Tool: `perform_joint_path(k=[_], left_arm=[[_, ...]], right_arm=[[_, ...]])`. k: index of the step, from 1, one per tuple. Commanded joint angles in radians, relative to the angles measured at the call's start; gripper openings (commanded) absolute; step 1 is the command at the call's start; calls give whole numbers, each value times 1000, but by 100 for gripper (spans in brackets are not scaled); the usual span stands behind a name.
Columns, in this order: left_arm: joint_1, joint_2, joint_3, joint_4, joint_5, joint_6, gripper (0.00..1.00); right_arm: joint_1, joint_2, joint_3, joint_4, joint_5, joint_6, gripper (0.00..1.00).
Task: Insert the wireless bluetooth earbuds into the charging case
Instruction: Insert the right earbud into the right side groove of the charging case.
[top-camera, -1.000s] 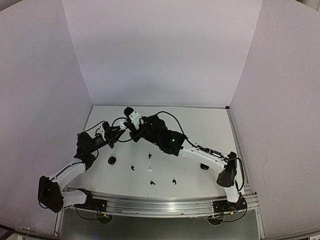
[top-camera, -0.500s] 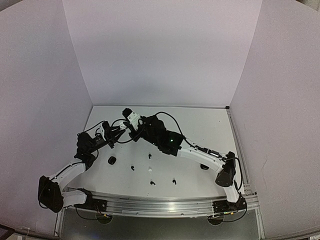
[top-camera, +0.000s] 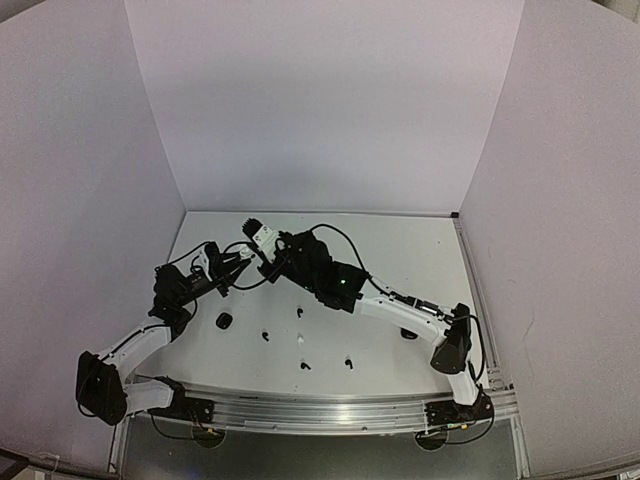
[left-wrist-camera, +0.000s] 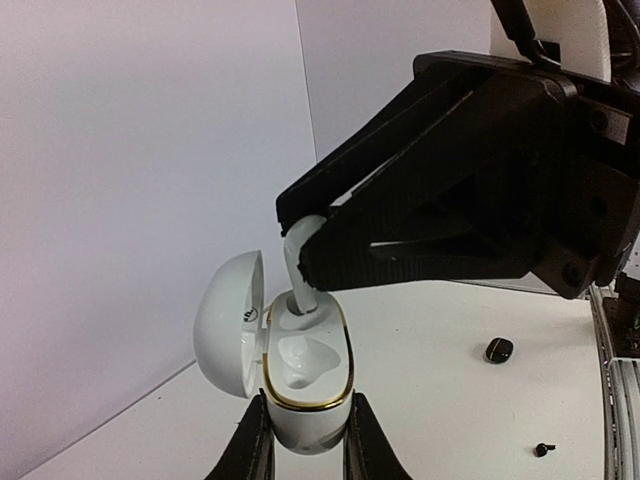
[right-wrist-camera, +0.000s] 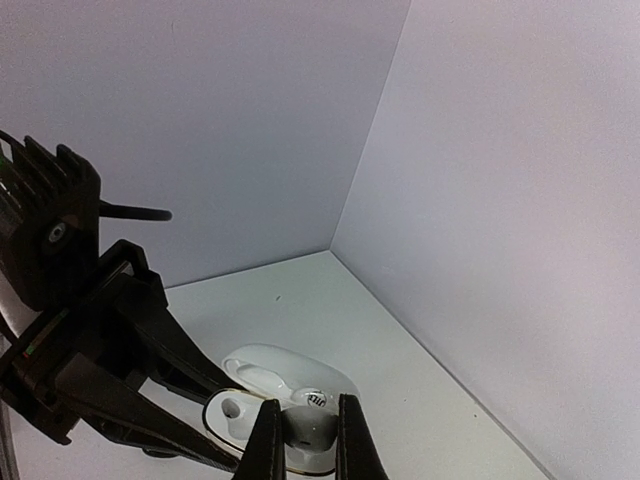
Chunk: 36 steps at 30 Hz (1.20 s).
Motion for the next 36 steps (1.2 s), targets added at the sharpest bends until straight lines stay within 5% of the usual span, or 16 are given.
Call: perform_joint_path(k=[1, 36], left_arm=[[-4, -16, 25, 12, -12, -15, 0], [-4, -14, 19, 38, -7, -16, 0]], right_arm=[[-5, -6, 18, 36, 30, -42, 0], [-4, 13, -27, 35, -12, -36, 0]])
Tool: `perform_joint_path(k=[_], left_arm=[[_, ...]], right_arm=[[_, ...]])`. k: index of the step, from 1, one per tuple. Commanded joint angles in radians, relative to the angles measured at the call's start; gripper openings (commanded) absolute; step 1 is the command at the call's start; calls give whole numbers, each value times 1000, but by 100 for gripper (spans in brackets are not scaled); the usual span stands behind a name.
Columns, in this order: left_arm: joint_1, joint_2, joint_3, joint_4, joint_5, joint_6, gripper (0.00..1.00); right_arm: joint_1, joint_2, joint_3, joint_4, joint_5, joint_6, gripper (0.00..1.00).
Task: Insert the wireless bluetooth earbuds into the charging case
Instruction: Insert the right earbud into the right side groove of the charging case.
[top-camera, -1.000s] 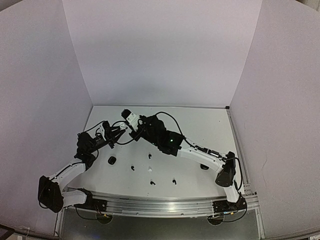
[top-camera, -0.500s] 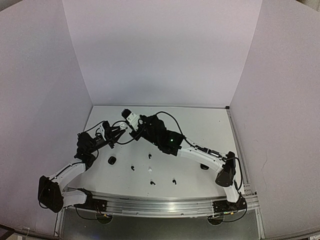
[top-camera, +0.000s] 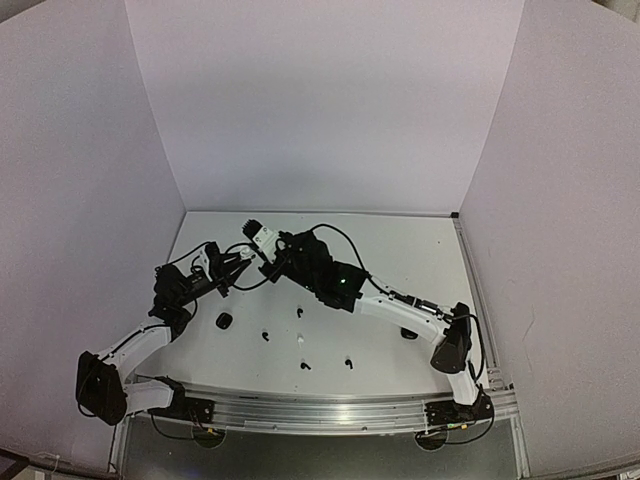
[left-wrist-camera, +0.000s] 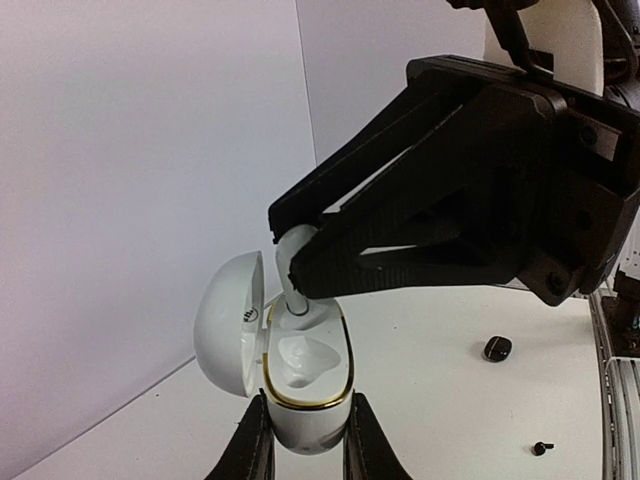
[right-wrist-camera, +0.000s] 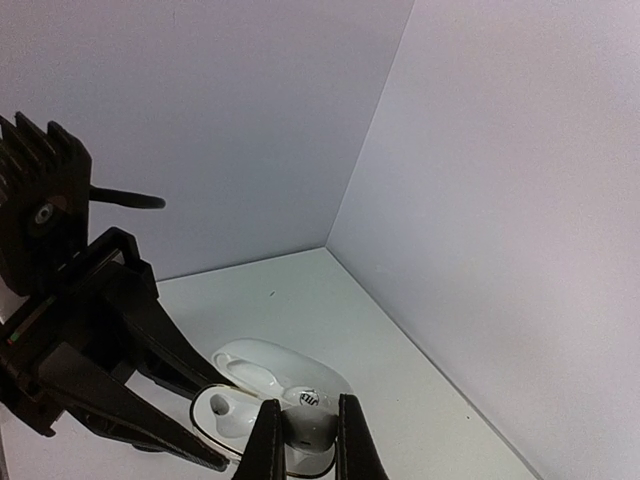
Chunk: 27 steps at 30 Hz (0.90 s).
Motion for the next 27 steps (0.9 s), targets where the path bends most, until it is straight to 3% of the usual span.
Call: perform_joint_path(k=[1, 20, 27], left_arm=[[-5, -15, 19, 48, -9, -16, 0], [-4, -10, 15, 65, -42, -5, 0], [-4, -6, 17, 70, -41, 3, 0]], right_arm=[[-1, 13, -14, 25, -4, -13, 0], [4, 39, -1, 22, -18, -30, 0], [4, 45, 16, 21, -9, -33, 13]])
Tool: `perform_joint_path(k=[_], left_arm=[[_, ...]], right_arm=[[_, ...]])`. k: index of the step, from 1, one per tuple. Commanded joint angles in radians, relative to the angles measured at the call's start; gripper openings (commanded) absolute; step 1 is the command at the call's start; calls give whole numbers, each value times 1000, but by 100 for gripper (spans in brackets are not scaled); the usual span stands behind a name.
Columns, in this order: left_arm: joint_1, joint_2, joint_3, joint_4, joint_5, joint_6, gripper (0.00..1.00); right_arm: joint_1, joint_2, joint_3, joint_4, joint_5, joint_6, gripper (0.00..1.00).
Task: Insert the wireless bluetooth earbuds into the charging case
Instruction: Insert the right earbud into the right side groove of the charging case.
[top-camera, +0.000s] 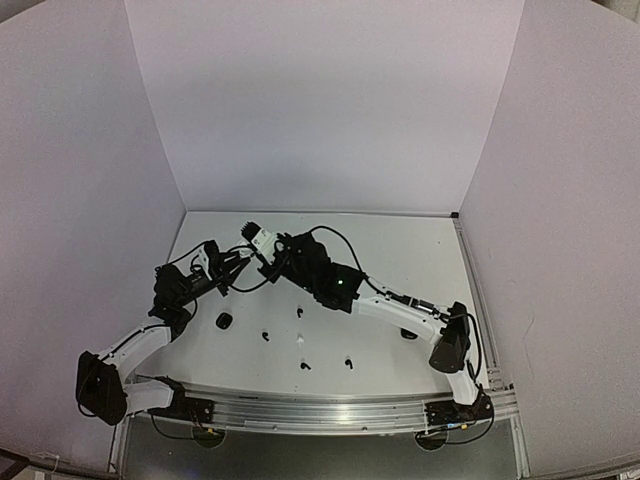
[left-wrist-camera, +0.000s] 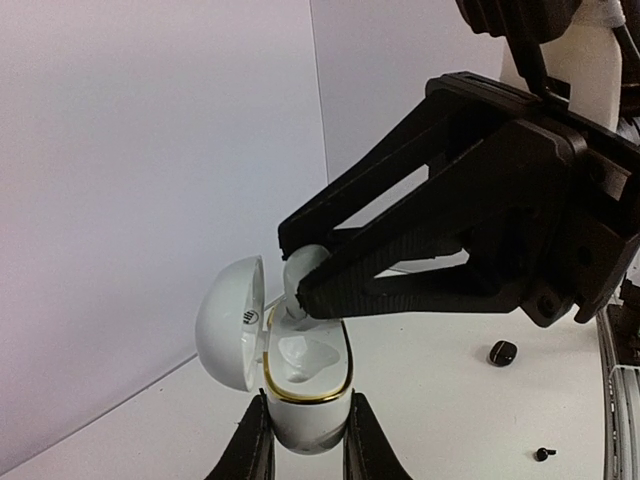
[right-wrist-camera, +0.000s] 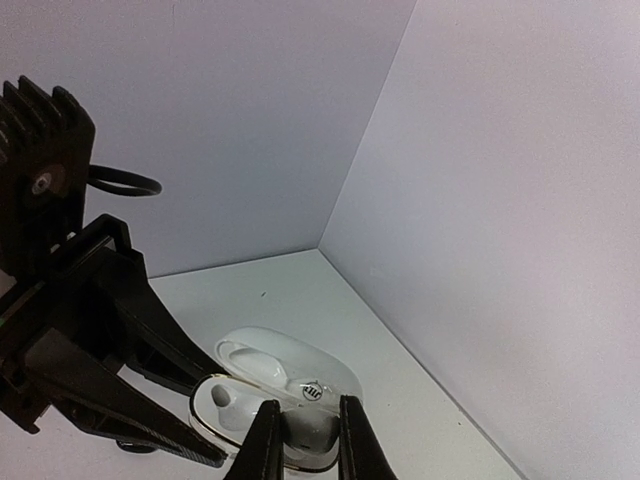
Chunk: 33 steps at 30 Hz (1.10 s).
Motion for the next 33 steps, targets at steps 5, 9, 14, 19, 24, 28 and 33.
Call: perform_joint_path(k=[5, 9, 14, 19, 24, 28, 33], left_arm=[[-4, -3, 20, 69, 8, 15, 0], [-4, -1, 23, 69, 21, 14, 0], [-4, 1, 23, 72, 29, 13, 0], [-6, 3, 22, 73, 32, 13, 0], [-5, 2, 21, 76, 34, 12, 0], [-5, 2, 18, 80, 33, 12, 0], [-5, 2, 17, 83, 33, 6, 0]], right_arm=[[6, 50, 67, -24, -2, 4, 9], [6, 61, 83, -25, 11, 8, 9], [6, 64, 84, -27, 23, 24, 9], [7, 73, 101, -30, 34, 30, 13], [10, 90, 126, -40, 37, 29, 13], [13, 96, 131, -46, 44, 29, 16], [14, 105, 148, -52, 45, 31, 17]])
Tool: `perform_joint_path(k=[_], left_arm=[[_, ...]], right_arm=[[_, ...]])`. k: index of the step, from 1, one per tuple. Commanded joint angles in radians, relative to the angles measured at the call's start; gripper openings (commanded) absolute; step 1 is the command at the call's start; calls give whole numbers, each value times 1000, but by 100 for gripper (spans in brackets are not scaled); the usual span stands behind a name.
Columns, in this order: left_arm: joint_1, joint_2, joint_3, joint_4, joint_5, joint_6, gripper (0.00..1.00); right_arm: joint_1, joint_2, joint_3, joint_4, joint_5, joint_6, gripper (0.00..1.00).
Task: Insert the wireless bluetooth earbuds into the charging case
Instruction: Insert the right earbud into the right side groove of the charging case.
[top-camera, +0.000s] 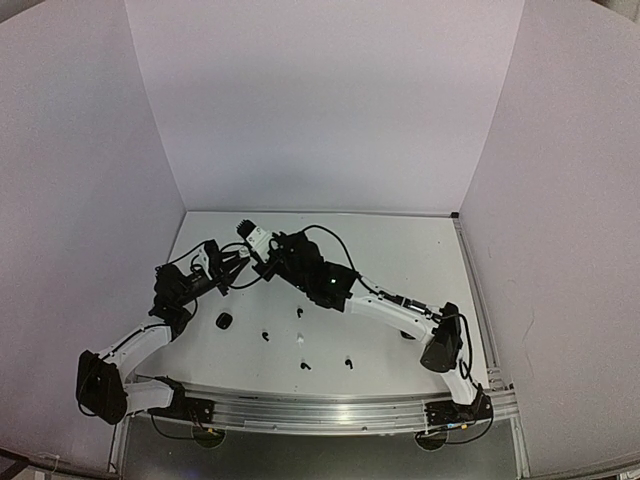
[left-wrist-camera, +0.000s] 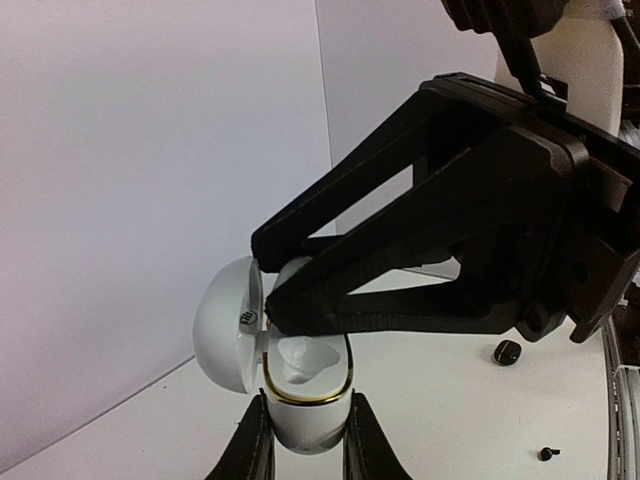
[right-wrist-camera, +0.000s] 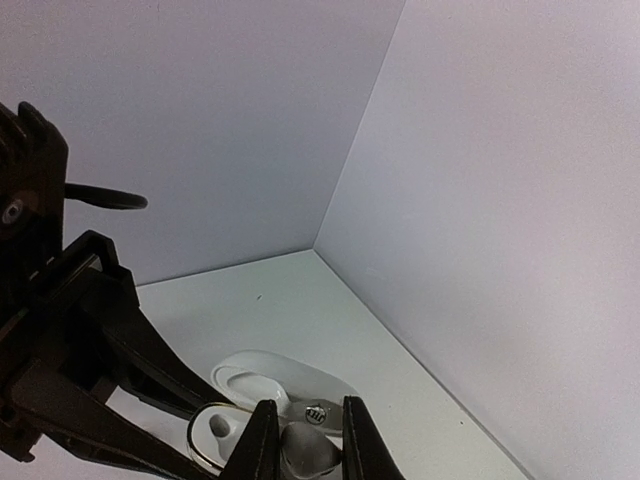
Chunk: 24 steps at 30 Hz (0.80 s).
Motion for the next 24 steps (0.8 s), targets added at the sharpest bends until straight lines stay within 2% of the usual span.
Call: perform_joint_path(k=[1, 12, 17, 24], left_arm=[[-10, -5, 17, 81, 35, 6, 0], [-10, -3, 13, 85, 21, -44, 0], [-10, 2, 18, 55, -55, -109, 0], [-10, 1, 12, 29, -114, -111, 0]], right_arm=[[10, 36, 47, -20, 11, 15, 18], [10, 29, 60, -33, 17, 17, 23], [17, 5, 95, -38, -13, 53, 31], [19, -67, 115, -39, -106, 162, 43]])
